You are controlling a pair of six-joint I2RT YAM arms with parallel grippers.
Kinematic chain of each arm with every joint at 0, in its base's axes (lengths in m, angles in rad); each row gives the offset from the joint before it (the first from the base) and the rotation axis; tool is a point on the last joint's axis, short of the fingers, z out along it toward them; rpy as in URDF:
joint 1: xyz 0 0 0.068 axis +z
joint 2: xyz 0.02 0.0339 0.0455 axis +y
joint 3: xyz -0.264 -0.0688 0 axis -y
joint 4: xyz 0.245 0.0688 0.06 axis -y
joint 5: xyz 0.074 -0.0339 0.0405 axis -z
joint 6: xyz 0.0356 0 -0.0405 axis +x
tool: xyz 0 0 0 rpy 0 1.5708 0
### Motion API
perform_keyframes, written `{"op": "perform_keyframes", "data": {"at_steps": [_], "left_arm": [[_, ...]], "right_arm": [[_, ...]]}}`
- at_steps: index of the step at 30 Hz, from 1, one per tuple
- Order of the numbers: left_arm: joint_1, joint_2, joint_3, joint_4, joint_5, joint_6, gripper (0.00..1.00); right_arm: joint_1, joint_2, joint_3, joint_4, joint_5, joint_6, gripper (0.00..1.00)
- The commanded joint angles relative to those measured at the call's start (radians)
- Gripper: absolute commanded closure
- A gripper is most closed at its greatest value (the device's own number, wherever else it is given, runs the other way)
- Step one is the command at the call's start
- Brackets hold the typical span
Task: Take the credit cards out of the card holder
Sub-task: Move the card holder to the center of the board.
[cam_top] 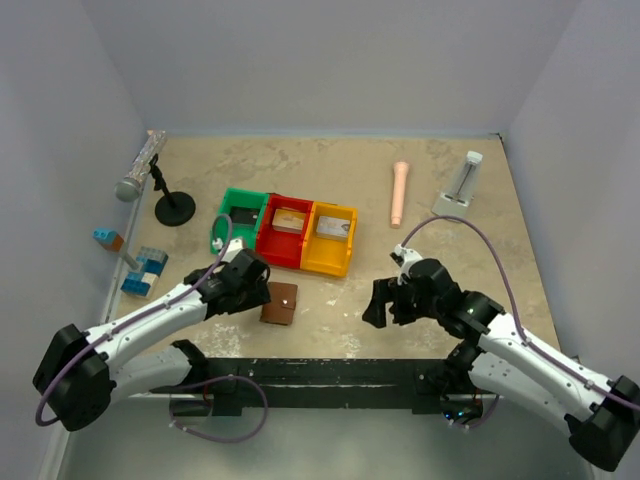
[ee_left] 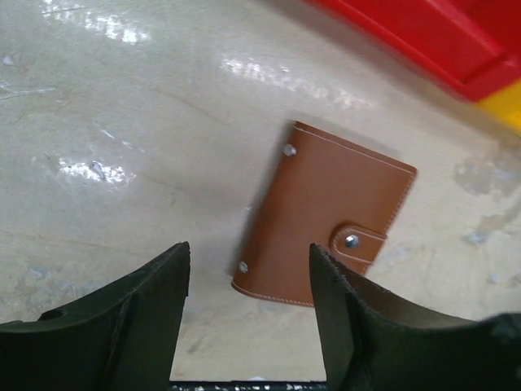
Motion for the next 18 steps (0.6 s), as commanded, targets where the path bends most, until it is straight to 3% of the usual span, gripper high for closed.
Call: {"op": "perform_keyframes", "data": {"at_steps": [1,7,11,18], "left_arm": [[0.081,0.032,-0.054,0.129,0.038,0.040,0.38],[0.155,-0.006,-0.145,0.251,0.081,0.060,0.43],[0.161,0.044,-0.142,0.311,0.138,0.089,0.52],[0.161,0.127,-0.171,0.453,0.268,0.099,0.54]], "right_arm": [[0.097,0.018,0.075,0.025,0.104,0.002,0.16],[0.176,0.077,0.092,0.052,0.195,0.024,0.20],[0.225,0.161,0.144,0.054,0.229,0.030,0.20],[0.264,0.196,0.164,0.068,0.232,0.048,0.20]]}}
